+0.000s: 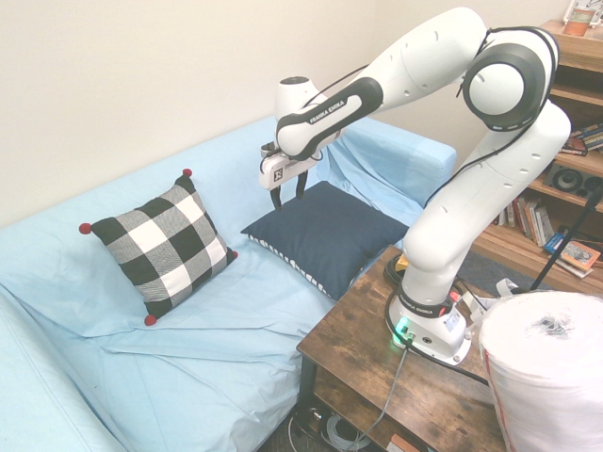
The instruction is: Lift the pillow
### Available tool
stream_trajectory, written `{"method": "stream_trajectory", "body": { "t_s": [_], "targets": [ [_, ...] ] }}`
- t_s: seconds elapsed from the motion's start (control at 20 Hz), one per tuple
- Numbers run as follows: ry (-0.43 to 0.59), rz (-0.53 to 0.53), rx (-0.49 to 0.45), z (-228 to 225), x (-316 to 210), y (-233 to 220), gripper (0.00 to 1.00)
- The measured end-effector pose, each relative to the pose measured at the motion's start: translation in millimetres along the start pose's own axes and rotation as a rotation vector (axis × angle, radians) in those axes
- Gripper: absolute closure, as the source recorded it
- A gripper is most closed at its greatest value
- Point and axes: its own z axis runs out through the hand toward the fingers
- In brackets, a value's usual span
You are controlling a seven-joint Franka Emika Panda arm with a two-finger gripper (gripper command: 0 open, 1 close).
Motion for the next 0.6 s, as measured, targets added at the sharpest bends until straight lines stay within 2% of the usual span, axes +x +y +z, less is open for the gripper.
{"method": "stream_trajectory", "body": {
  "t_s": [0.3, 0.6],
  "targets": [
    [-0.018, 0.010, -0.008, 4, 18, 18, 0.00],
    [-0.035, -0.019, -0.070, 15, 64, 86, 0.00]
  ]
}}
